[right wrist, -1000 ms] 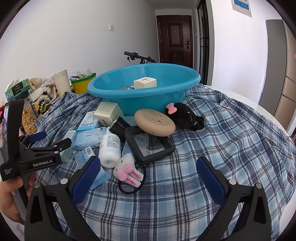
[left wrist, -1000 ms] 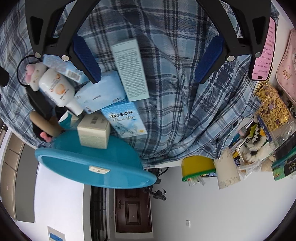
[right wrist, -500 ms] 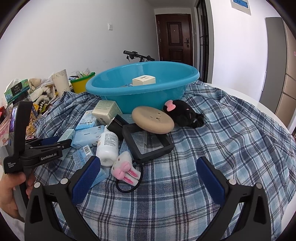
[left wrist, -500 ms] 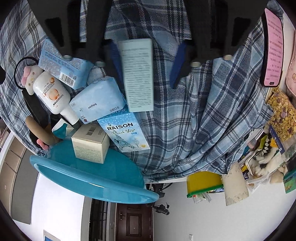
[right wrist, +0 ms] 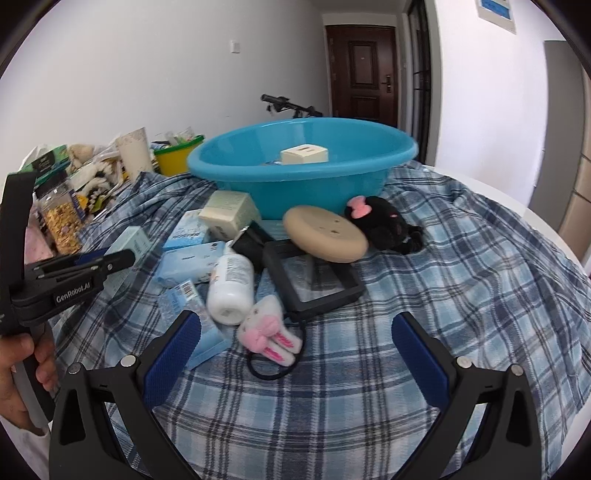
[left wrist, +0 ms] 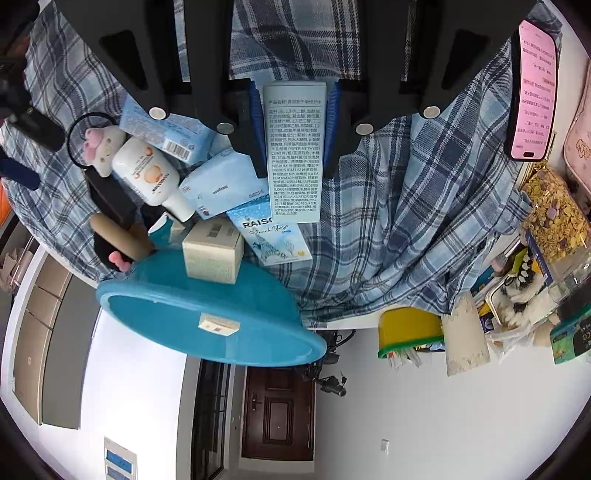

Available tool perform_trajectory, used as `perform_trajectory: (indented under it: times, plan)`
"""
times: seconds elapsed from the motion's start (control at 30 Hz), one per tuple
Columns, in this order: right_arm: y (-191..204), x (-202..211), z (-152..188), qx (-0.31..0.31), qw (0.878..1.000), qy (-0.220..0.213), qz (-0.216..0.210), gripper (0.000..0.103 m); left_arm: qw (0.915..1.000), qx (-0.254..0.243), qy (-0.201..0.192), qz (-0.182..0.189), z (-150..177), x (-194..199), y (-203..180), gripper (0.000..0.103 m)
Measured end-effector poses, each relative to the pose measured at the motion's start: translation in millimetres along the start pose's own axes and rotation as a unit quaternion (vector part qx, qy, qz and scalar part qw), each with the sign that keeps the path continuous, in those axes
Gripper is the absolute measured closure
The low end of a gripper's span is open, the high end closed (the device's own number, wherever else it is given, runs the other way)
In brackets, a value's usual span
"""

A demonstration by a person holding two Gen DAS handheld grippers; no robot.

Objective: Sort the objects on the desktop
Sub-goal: 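Grasp the pale green text box with the left tool while the right tool approaches the beige disc, then grasp the round beige disc with the right tool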

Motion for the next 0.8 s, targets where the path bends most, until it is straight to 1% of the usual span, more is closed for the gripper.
perform_trajectory:
  times: [0.03,0.1,0.17,0.23,0.37,0.53,0.57,0.7,0.8]
  plan:
    - [2,-2,0,0.001,1.0,0.004,-0.01,0.0,1.0,-0.001,-0.002,0.001,0,2,0,0.073]
    - [3,-3,1,0.005,1.0,0.007,-0.016,0.0,0.9999,-0.003,-0.008,0.007,-1,7,-3,0.073]
    - [-4,-4,-1,0.002,1.0,0.005,-0.006,0.0,0.9999,-0.006,-0.012,0.011,-1,11,-4,0.073]
    - [-14,-6,-3,-0.008,1.0,0.007,-0.007,0.0,0.9997,-0.007,-0.016,0.016,-2,15,-6,0.073]
    - [-30,-14,-10,-0.027,0.999,0.019,-0.032,0.0,0.9993,-0.003,-0.022,0.031,-3,18,-9,0.073]
    - [-35,-35,-28,-0.021,0.997,0.038,-0.067,0.0,0.9989,-0.005,-0.022,0.041,-3,17,-13,0.073]
    - [-37,-43,-31,-0.025,0.996,0.047,-0.066,0.0,0.9988,-0.006,-0.022,0.043,-3,17,-13,0.073]
    - [-35,-73,-40,-0.03,0.996,0.07,-0.04,0.0,0.9985,-0.009,-0.024,0.048,-4,17,-15,0.073]
    - [-35,-89,-45,-0.051,0.994,0.082,-0.042,0.0,0.9983,-0.013,-0.024,0.051,-5,15,-15,0.073]
Point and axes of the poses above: each gripper's, at about its wrist camera, not at the fingertips, and x roughly against the way its jaws point, y to its left, z to its underside, the point moved 3 cm from there along -x, roughly the way its jaws point, and after that the axes turned 5 degrees about z, right-handed, at the moved point
